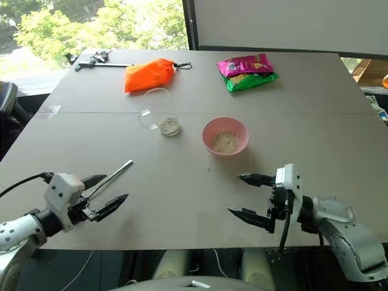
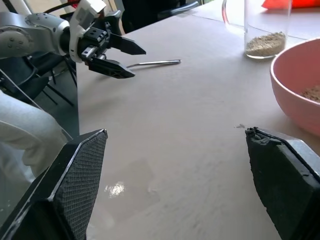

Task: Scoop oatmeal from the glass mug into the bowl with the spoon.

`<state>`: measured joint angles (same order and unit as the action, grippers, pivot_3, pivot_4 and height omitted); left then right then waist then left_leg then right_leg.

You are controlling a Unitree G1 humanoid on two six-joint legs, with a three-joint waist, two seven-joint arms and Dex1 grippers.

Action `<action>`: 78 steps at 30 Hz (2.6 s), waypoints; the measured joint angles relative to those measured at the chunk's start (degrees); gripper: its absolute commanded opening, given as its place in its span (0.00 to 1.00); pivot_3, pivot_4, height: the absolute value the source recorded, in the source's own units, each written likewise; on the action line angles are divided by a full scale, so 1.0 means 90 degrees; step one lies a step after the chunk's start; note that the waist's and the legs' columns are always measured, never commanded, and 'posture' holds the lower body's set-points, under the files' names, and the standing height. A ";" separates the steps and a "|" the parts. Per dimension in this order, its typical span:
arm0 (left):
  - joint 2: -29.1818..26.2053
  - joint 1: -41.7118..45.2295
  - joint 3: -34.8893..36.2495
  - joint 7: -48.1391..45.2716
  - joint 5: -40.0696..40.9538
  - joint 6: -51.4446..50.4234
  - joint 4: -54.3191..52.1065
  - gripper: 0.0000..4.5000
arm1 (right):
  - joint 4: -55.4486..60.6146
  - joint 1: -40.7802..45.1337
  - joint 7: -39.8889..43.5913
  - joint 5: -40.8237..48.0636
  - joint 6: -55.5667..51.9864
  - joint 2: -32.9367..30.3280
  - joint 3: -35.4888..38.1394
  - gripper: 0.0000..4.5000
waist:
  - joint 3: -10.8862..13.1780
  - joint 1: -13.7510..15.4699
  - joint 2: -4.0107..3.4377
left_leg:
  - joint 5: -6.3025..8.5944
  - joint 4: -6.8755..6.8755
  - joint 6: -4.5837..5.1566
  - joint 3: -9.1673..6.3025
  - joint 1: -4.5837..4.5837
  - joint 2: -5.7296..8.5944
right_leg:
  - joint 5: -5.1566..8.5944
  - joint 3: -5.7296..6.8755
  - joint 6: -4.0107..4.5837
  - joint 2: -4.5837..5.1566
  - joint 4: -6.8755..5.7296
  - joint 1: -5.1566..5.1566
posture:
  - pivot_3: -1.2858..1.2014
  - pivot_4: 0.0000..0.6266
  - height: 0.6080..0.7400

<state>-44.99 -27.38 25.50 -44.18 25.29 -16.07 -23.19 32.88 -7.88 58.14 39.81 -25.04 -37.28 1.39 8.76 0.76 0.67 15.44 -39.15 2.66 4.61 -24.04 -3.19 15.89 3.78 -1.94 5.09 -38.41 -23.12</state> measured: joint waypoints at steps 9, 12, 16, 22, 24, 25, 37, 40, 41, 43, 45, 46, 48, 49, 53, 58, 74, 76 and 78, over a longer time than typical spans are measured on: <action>-0.0596 -0.0156 0.0928 -0.0429 -0.0277 -0.0405 0.0657 1.00 | 0.0476 0.0038 -0.0114 0.0243 -0.0351 -0.0219 -0.0074 0.99 | 0.0008 -0.0001 0.0011 | 0.0000 -0.0001 -0.0001 -0.0006 -0.0007 0.0000 | 0.0000 0.0007 0.0001 0.0000 -0.0001 -0.0005 | 0.52 0.24 0.66; -0.0692 -0.0191 0.0872 -0.0651 -0.0456 -0.0411 0.0954 1.00 | 0.0489 0.0040 -0.0128 0.0235 -0.0353 -0.0256 -0.0111 0.99 | 0.0009 -0.0004 0.0012 | 0.0000 -0.0001 -0.0001 -0.0005 -0.0009 -0.0001 | 0.0000 0.0007 0.0001 0.0000 0.0000 -0.0007 | 0.52 0.24 0.66; -0.0702 0.0402 0.0474 -0.0764 -0.0623 -0.0355 0.1380 1.00 | 0.0505 0.0142 -0.0167 0.0235 -0.0375 -0.0249 -0.0188 0.99 | 0.0009 0.0030 0.0013 | 0.0000 -0.0005 -0.0002 -0.0016 -0.0013 0.0000 | -0.0001 0.0018 0.0002 0.0004 -0.0003 -0.0005 | 0.52 0.24 0.66; -0.0780 0.1402 -0.0171 -0.0810 -0.0932 -0.0072 0.1946 1.00 | 0.0514 0.0179 -0.0294 0.0231 -0.0377 -0.0251 -0.0191 0.99 | 0.0004 0.0045 -0.0005 | -0.0002 -0.0006 -0.0002 -0.0015 -0.0012 0.0003 | -0.0004 0.0016 0.0000 0.0009 -0.0007 -0.0003 | 0.52 0.24 0.66; -0.0784 0.1526 -0.0248 -0.0836 -0.0970 -0.0013 0.2060 1.00 | 0.0514 0.0157 -0.0341 0.0227 -0.0377 -0.0251 -0.0191 0.99 | 0.0005 0.0047 -0.0013 | -0.0002 -0.0007 -0.0002 -0.0016 -0.0011 0.0004 | -0.0007 0.0018 -0.0006 0.0009 -0.0011 -0.0003 | 0.52 0.24 0.66; -0.0803 0.1580 -0.0299 -0.0868 -0.0996 0.0018 0.2123 0.95 | 0.0516 0.0138 -0.0363 0.0224 -0.0377 -0.0251 -0.0190 1.00 | 0.0003 0.0049 -0.0020 | -0.0002 -0.0007 -0.0002 -0.0016 -0.0007 0.0004 | -0.0007 0.0018 -0.0006 0.0008 -0.0013 -0.0001 | 0.52 0.24 0.66; -0.0968 0.1537 -0.0528 -0.1355 -0.0997 -0.0090 0.2175 0.00 | 0.0538 0.0112 -0.0549 0.0212 -0.0374 -0.0235 -0.0193 1.00 | 0.0005 0.0004 -0.0049 | -0.0003 -0.0007 -0.0003 -0.0009 0.0026 0.0001 | -0.0003 0.0007 0.0001 0.0005 -0.0042 0.0011 | 0.52 0.24 0.66; -0.0945 0.1445 -0.0447 -0.1338 -0.0966 -0.0111 0.2150 0.00 | 0.0540 0.0176 -0.0594 0.0215 -0.0375 -0.0232 -0.0195 1.00 | 0.0003 -0.0008 -0.0057 | -0.0003 -0.0007 -0.0003 -0.0002 0.0028 0.0000 | -0.0003 0.0001 0.0000 0.0004 -0.0042 0.0009 | 0.52 0.24 0.66; -0.0921 0.1432 -0.0426 -0.1333 -0.0943 -0.0115 0.2150 0.00 | 0.0540 0.0177 -0.0604 0.0216 -0.0376 -0.0232 -0.0195 1.00 | 0.0003 -0.0011 -0.0058 | -0.0003 -0.0007 -0.0003 -0.0001 0.0028 0.0000 | -0.0003 0.0000 0.0000 0.0004 -0.0042 0.0008 | 0.52 0.24 0.66; -0.0758 0.1370 -0.0325 -0.1274 -0.0835 -0.0149 0.2137 0.00 | 0.0540 0.0193 -0.0653 0.0222 -0.0382 -0.0214 -0.0202 1.00 | 0.0004 -0.0015 -0.0059 | -0.0003 -0.0007 -0.0003 0.0002 0.0028 0.0000 | -0.0003 -0.0003 -0.0001 0.0005 -0.0042 0.0007 | 0.52 0.24 0.66; -0.0596 0.1300 -0.0245 -0.1179 -0.0776 -0.0108 0.2105 0.00 | 0.0541 0.0238 -0.0673 0.0235 -0.0387 -0.0199 -0.0217 1.00 | 0.0004 -0.0013 -0.0059 | -0.0003 -0.0006 -0.0003 0.0003 0.0028 0.0000 | -0.0003 -0.0004 -0.0001 0.0005 -0.0042 0.0008 | 0.52 0.24 0.66; -0.0424 0.1246 -0.0148 -0.1106 -0.0732 -0.0073 0.2046 0.00 | 0.0541 0.0247 -0.0685 0.0240 -0.0389 -0.0195 -0.0220 1.00 | 0.0004 -0.0017 -0.0060 | -0.0003 -0.0007 -0.0003 0.0005 0.0028 0.0000 | -0.0003 -0.0006 -0.0001 0.0005 -0.0041 0.0007 | 0.52 0.24 0.66; -0.0034 0.1149 -0.0030 -0.0937 -0.0583 0.0033 0.1934 0.00 | 0.0540 0.0250 -0.0703 0.0244 -0.0394 -0.0192 -0.0222 1.00 | 0.0005 -0.0009 -0.0056 | -0.0003 -0.0007 -0.0003 0.0003 0.0026 0.0000 | -0.0006 -0.0004 -0.0007 0.0007 -0.0041 0.0007 | 0.52 0.24 0.66; 0.0088 0.1084 0.0018 -0.0900 -0.0495 0.0017 0.1809 0.00 | 0.0540 0.0270 -0.0720 0.0258 -0.0407 -0.0188 -0.0224 1.00 | 0.0008 -0.0003 -0.0050 | -0.0003 -0.0007 -0.0003 0.0002 0.0023 0.0000 | -0.0007 -0.0003 -0.0007 0.0008 -0.0040 0.0007 | 0.52 0.24 0.66; 0.0574 0.0886 -0.0076 -0.0909 0.0172 -0.0257 0.0812 0.00 | 0.0539 0.0378 -0.0981 0.0526 -0.0681 -0.0033 -0.0224 1.00 | 0.0023 0.0019 -0.0007 | -0.0003 -0.0016 -0.0004 -0.0020 0.0007 0.0002 | -0.0003 -0.0003 0.0001 0.0019 -0.0035 0.0008 | 0.52 0.24 0.66; 0.0869 0.1378 -0.0384 -0.0650 0.0698 -0.0426 -0.0331 0.00 | 0.0539 0.0768 -0.1568 0.1005 -0.1203 0.0273 -0.0252 1.00 | 0.0022 0.0001 -0.0004 | -0.0005 -0.0017 -0.0006 -0.0023 0.0007 0.0003 | -0.0004 -0.0006 0.0004 0.0018 -0.0037 0.0011 | 0.52 0.24 0.66; 0.1883 0.3106 -0.3102 0.0132 0.0088 -0.0351 -0.0827 0.00 | -0.0692 0.3309 -0.5595 0.3300 -0.3565 0.2274 -0.0277 1.00 | 0.0023 -0.0011 -0.0005 | -0.0013 -0.0021 -0.0013 0.0000 0.0006 0.0007 | -0.0019 -0.0005 -0.0020 -0.0046 -0.0056 0.0008 | 0.52 0.24 0.66; 0.1844 0.3119 -0.3149 0.0085 -0.0086 -0.0214 -0.0662 0.00 | -0.0806 0.3488 -0.5941 0.3591 -0.3591 0.2400 -0.0147 1.00 | 0.0023 -0.0010 -0.0006 | -0.0011 -0.0021 -0.0011 0.0000 0.0006 0.0007 | -0.0019 -0.0005 -0.0021 -0.0047 -0.0056 0.0007 | 0.52 0.24 0.66; 0.1831 0.3130 -0.3155 0.0073 -0.0282 -0.0033 -0.0496 0.00 | -0.0884 0.3653 -0.6285 0.3895 -0.3584 0.2489 -0.0001 0.94 | 0.0023 -0.0003 -0.0006 | -0.0009 -0.0021 -0.0008 0.0000 0.0006 0.0007 | -0.0019 -0.0005 -0.0021 -0.0047 -0.0055 0.0007 | 0.52 0.24 0.66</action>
<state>-28.51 0.79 -2.89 -43.52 22.75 -16.37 -27.65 24.92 25.00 1.57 74.87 -57.29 -14.88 1.38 8.97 0.73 0.62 15.36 -39.33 2.59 4.61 -23.99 -3.13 15.72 3.73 -2.13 4.67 -38.91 -23.05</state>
